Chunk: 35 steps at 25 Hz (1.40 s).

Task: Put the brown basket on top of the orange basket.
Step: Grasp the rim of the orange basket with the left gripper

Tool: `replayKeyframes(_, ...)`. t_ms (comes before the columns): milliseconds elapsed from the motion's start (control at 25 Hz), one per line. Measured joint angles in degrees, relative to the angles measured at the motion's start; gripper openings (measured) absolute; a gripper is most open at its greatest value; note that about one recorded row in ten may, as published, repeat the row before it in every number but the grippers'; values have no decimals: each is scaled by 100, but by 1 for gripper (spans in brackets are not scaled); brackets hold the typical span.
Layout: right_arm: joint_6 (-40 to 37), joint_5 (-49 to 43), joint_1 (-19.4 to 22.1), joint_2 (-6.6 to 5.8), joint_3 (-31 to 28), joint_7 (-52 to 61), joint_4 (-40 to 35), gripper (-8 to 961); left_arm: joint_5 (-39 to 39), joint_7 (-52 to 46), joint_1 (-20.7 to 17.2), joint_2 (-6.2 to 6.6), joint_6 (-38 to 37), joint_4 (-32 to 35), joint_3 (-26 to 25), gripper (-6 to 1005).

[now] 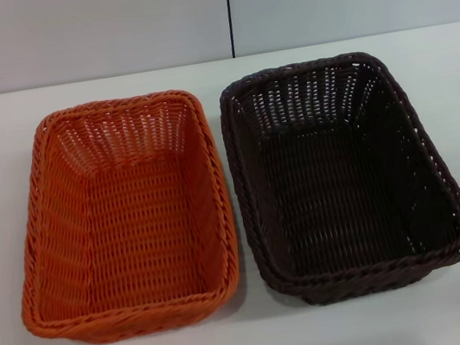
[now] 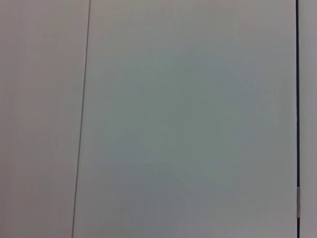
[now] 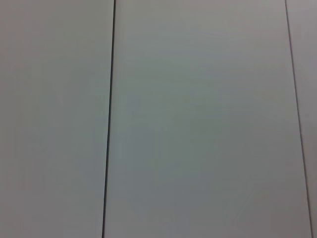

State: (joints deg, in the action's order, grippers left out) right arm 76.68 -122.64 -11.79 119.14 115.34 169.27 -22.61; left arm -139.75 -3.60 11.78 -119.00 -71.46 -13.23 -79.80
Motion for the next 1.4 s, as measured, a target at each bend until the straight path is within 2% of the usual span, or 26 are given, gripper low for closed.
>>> replayKeyframes(440,-4,16,-17,8,83,0,-17,596,16,-12,3,10,68,-10,45,805)
replayKeyframes(520,-4,17,-17,11,102,0,-31,596,-10,-37,30,62,336,-122,218,804)
replayKeyframes(560,-4,22,-17,12,125,0,-38,596,-15,52,47,118,753,-399,300,803)
replayKeyframes(640,-7,23,-20,13,132,0,-43,596,-14,136,49,150,966,-581,296,802)
replayKeyframes(720,-16,17,-28,11,141,1,-68,596,-35,358,-9,278,1563,-1155,262,801)
replayKeyframes(760,-18,13,-32,9,146,0,-107,596,-178,440,-181,499,2489,-2021,245,800)
replayKeyframes(800,-18,13,-32,9,146,0,-107,596,-178,440,-181,499,2489,-2021,245,799)
replayKeyframes(840,-19,17,-32,9,145,0,-129,596,-247,448,-273,597,2914,-2412,240,799)
replayKeyframes(880,-21,23,-33,8,145,1,-146,596,-247,448,-273,597,2914,-2412,240,798)
replayKeyframes(920,-32,30,-34,7,145,1,-154,596,-375,449,-399,732,3623,-2986,227,797)
replayKeyframes(960,-52,34,-39,7,144,0,-165,596,-593,473,-648,915,4955,-4087,89,797)
replayKeyframes(1000,-83,35,-52,6,143,1,-179,596,-687,503,-743,927,5490,-4570,-80,796)
replayKeyframes(1040,-127,36,-70,4,141,0,-200,596,-851,577,-875,891,6437,-5290,-436,795)
replayKeyframes(1080,-199,38,-102,0,130,1,-229,596,-851,577,-875,891,6437,-5290,-436,795)
replayKeyframes(1120,-199,38,-102,0,130,1,-229,596,-940,622,-926,854,6903,-5681,-614,794)
replayKeyframes(1160,-273,41,-144,-3,124,1,-249,596,-1067,876,-960,696,8144,-6395,-1056,793)
replayKeyframes(1240,-298,41,-170,-3,124,1,-252,596,-1110,1194,-920,499,9285,-7027,-1480,792)
replayKeyframes(1280,-353,42,-215,-4,122,1,-253,596,-1129,1506,-828,260,10235,-7533,-1889,791)
replayKeyframes(1320,-353,42,-215,-4,122,1,-253,596,-1129,1506,-828,260,10235,-7533,-1889,790)
replayKeyframes(1360,-417,44,-256,-4,107,1,-259,596,-1143,1732,-688,109,11018,-7900,-2197,790)
replayKeyframes(1400,-417,44,-256,-4,107,1,-259,596,-1143,1732,-688,109,11018,-7900,-2197,789)
